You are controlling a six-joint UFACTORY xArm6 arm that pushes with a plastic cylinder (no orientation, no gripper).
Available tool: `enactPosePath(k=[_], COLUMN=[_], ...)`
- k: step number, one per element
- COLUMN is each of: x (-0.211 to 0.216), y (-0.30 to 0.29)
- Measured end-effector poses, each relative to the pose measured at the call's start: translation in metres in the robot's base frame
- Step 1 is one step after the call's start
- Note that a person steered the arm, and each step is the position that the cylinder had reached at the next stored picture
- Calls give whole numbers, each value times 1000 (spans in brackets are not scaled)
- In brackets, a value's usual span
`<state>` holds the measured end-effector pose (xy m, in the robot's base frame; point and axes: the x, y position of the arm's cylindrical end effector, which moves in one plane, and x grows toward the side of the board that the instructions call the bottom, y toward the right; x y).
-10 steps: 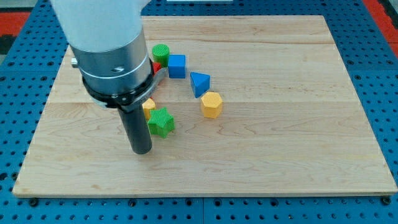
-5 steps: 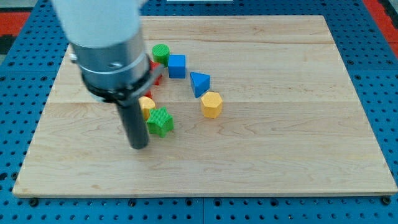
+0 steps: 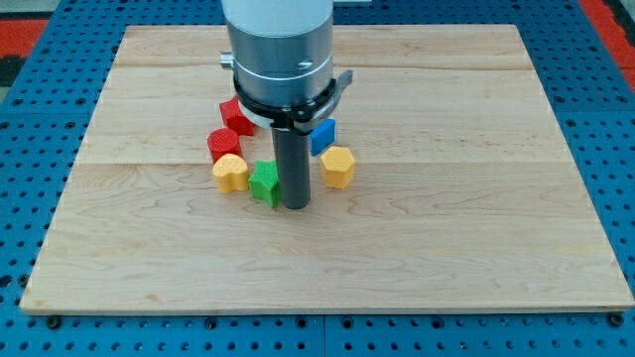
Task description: Push the green star up a bit
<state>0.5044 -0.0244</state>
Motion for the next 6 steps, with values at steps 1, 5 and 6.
enactPosePath(k=[1,5,6], x=[19,14,30], y=[-18,-29,42])
